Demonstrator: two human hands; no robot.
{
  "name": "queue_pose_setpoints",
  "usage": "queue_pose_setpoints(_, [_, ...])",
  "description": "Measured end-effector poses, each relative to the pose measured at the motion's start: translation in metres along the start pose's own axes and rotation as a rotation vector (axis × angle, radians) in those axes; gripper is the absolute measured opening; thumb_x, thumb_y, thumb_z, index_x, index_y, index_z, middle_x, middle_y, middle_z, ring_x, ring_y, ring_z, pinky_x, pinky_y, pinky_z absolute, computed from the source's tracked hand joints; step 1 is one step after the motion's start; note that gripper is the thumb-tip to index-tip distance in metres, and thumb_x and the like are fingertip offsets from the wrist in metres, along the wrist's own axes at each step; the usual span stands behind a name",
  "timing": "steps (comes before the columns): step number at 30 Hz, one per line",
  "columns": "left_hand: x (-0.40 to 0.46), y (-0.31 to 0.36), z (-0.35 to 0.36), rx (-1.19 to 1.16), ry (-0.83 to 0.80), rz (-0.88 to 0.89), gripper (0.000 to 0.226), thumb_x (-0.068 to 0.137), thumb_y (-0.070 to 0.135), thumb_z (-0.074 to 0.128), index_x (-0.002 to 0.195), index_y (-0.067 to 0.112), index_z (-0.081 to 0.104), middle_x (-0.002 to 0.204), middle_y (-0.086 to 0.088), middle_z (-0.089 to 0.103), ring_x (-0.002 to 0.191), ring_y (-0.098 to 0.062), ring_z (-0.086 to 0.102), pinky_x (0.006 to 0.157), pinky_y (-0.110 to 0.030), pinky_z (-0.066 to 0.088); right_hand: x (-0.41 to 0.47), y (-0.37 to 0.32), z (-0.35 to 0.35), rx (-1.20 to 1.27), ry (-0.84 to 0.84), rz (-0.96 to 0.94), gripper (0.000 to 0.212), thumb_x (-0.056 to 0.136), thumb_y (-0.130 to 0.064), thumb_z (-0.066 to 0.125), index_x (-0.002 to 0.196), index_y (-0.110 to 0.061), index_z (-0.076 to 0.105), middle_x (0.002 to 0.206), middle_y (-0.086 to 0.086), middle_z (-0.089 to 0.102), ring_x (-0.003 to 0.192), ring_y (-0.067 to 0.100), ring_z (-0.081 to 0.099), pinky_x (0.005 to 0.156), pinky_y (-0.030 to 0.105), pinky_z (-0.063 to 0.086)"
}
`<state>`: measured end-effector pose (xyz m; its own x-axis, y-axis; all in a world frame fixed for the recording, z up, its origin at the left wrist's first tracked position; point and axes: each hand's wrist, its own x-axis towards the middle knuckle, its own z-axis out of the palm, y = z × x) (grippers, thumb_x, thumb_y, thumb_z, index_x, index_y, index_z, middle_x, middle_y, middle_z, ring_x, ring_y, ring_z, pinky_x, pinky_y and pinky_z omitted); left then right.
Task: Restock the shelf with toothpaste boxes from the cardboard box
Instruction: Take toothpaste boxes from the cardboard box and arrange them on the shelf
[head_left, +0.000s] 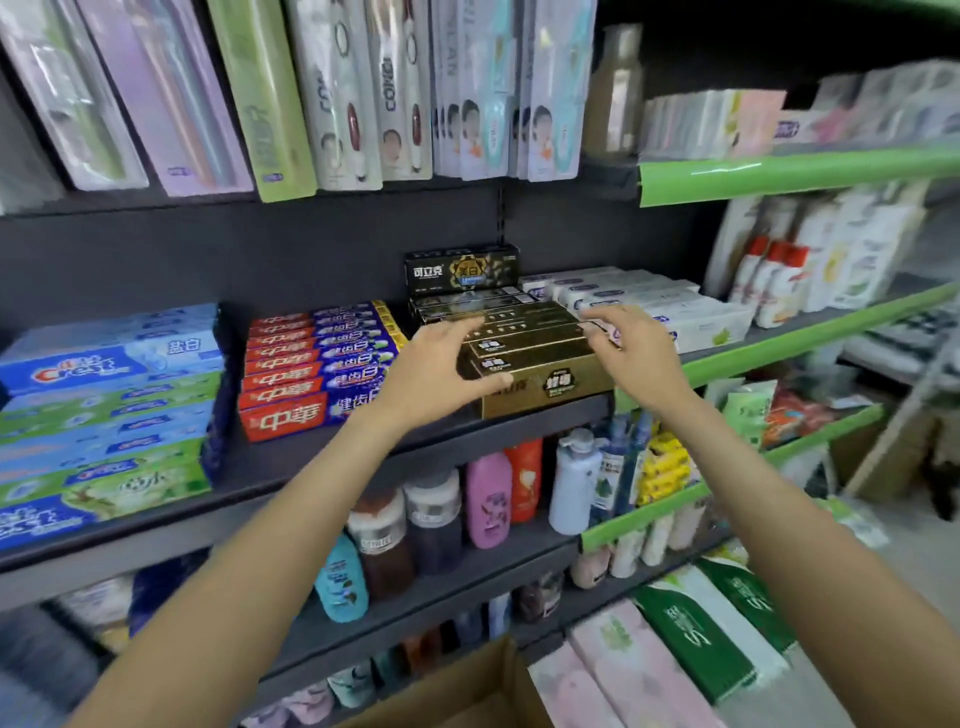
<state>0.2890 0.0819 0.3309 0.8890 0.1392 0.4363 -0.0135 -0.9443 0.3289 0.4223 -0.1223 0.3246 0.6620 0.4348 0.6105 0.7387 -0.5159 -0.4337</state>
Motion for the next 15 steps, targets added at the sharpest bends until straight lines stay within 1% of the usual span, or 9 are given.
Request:
queue_pose_setpoints(1, [0.007,0.003,0.006,0.031,-0.075,-0.025,0.088,0.076,0.065,0.060,0.146,0.021,0.030,0.149,-0.003,0.036,0.139,-0.023,0.027,0.111,-0.036,0.025,0.009,0.008,0.000,0.011,-0.026,0.027,0.028,0.095,-0.022,0.050,0.119,-0.014,0.063,0.122,0.009,0.061,0.111,0.026,0.055,0.089,0.028,0.038])
queue_pose_setpoints(3, [0.021,0.011,0.016,0.127,-0.189,-0.069,0.102,0.071,0.072,0.058,0.150,0.022,0.016,0.157,-0.006,0.016,0.145,-0.028,0.009,0.116,-0.042,0.011,0.026,0.022,0.003,0.021,-0.123,0.046,0.035,0.097,-0.028,0.046,0.128,-0.016,0.056,0.133,0.009,0.054,0.122,0.025,0.047,0.098,0.032,0.035])
queue_pose_setpoints(5, [0.033,0.017,0.026,0.204,-0.255,-0.114,0.108,0.069,0.075,0.056,0.151,0.023,0.009,0.158,-0.008,0.008,0.145,-0.031,0.001,0.117,-0.046,0.006,0.043,0.033,0.009,0.007,-0.262,0.043,0.042,0.099,-0.036,0.040,0.138,-0.021,0.046,0.146,0.008,0.039,0.135,0.023,0.034,0.107,0.035,0.028])
queue_pose_setpoints(7, [0.042,0.021,0.036,0.248,-0.302,-0.175,0.108,0.069,0.077,0.053,0.151,0.024,0.006,0.159,-0.010,0.004,0.145,-0.031,-0.002,0.118,-0.048,0.005,0.056,0.042,0.018,0.006,-0.383,0.018,0.047,0.100,-0.040,0.035,0.144,-0.026,0.037,0.155,0.007,0.024,0.143,0.022,0.019,0.114,0.038,0.020])
queue_pose_setpoints(9, [0.050,0.022,0.044,0.262,-0.346,-0.239,0.106,0.070,0.078,0.051,0.151,0.026,0.006,0.158,-0.010,0.001,0.145,-0.031,-0.003,0.117,-0.050,0.008,0.069,0.047,0.027,-0.003,-0.467,-0.012,0.048,0.100,-0.043,0.033,0.146,-0.028,0.033,0.158,0.008,0.014,0.146,0.022,0.012,0.117,0.040,0.015])
queue_pose_setpoints(11, [0.056,0.023,0.051,0.285,-0.364,-0.275,0.104,0.070,0.079,0.050,0.150,0.029,0.006,0.158,-0.010,0.000,0.145,-0.031,-0.003,0.117,-0.051,0.011,0.079,0.050,0.036,-0.035,-0.548,-0.042,0.049,0.099,-0.046,0.031,0.146,-0.031,0.030,0.159,0.009,0.008,0.146,0.023,0.006,0.117,0.041,0.012])
queue_pose_setpoints(15, [0.062,0.024,0.058,0.313,-0.316,-0.296,0.104,0.067,0.082,0.047,0.150,0.032,0.010,0.159,-0.007,0.001,0.146,-0.029,-0.002,0.116,-0.052,0.014,0.095,0.058,0.051,-0.107,-0.680,-0.065,0.053,0.097,-0.056,0.027,0.146,-0.038,0.024,0.159,0.013,0.003,0.146,0.031,-0.002,0.117,0.050,0.010])
